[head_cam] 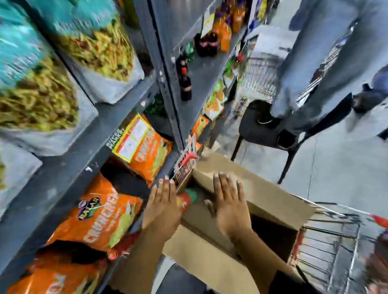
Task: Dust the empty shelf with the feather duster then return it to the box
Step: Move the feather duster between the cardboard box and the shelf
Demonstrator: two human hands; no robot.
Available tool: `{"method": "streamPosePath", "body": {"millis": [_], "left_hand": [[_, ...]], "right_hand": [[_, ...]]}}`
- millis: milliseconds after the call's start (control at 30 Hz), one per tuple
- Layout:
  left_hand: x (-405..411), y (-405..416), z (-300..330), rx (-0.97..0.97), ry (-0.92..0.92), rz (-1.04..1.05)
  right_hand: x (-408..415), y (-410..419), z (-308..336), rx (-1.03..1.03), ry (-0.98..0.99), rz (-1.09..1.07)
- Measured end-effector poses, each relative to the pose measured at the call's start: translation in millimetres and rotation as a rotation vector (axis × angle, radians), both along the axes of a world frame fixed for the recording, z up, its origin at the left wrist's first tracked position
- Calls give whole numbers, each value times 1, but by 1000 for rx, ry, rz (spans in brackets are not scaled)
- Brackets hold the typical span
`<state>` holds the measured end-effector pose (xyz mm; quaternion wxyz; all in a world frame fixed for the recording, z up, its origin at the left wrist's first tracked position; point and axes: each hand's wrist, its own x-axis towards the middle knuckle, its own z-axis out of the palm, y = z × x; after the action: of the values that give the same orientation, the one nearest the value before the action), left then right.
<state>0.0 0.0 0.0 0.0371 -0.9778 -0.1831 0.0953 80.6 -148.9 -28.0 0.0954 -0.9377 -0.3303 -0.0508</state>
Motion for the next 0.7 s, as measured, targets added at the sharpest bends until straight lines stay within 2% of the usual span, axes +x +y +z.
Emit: {"method": "streamPosePath", "body": {"millis": [133,233,300,433,700], "left_hand": [[-12,6,-67,-116,71,79],[-15,16,-104,-110,233,112],[-12,22,-117,-52,353,121],[-4,29,-136,-3,450,154],[3,28,-141,-13,484,126]], "right_hand": [[-10,11,-48,-91,54,22],[-16,18,-81,-147,105,18],[-18,24,-99,-170,112,14],[-22,30,-121,-213,180,3],[-27,31,-124,-194,176,-7]]}}
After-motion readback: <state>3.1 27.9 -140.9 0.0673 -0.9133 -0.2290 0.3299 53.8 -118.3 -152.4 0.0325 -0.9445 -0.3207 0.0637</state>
